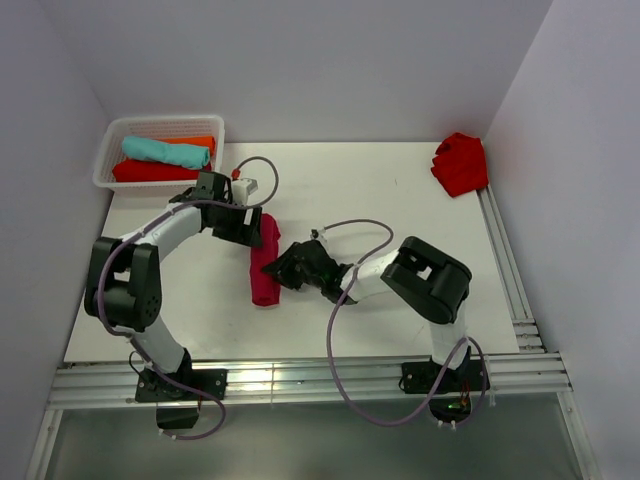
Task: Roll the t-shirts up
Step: Place the rolled tshirt into the container
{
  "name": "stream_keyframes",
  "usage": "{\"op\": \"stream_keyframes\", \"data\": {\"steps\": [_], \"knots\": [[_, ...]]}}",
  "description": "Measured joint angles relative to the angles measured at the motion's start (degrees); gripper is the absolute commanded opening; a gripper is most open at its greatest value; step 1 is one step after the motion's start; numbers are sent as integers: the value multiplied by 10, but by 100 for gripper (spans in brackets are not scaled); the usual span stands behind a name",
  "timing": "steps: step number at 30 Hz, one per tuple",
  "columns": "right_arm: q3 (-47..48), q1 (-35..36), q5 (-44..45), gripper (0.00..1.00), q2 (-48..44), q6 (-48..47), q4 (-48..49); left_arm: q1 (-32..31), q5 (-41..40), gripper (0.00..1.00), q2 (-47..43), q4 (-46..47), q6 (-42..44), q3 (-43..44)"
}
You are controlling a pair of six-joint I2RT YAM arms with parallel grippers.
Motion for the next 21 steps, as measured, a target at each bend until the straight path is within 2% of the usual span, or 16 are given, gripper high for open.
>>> {"op": "stream_keyframes", "data": {"steps": [9, 21], "knots": [[-72, -17, -36, 15, 34, 69, 174, 1, 47, 84, 43, 23, -3, -3], [-115, -26, -50, 15, 78, 131, 304, 1, 103, 84, 98, 39, -31, 14]]}}
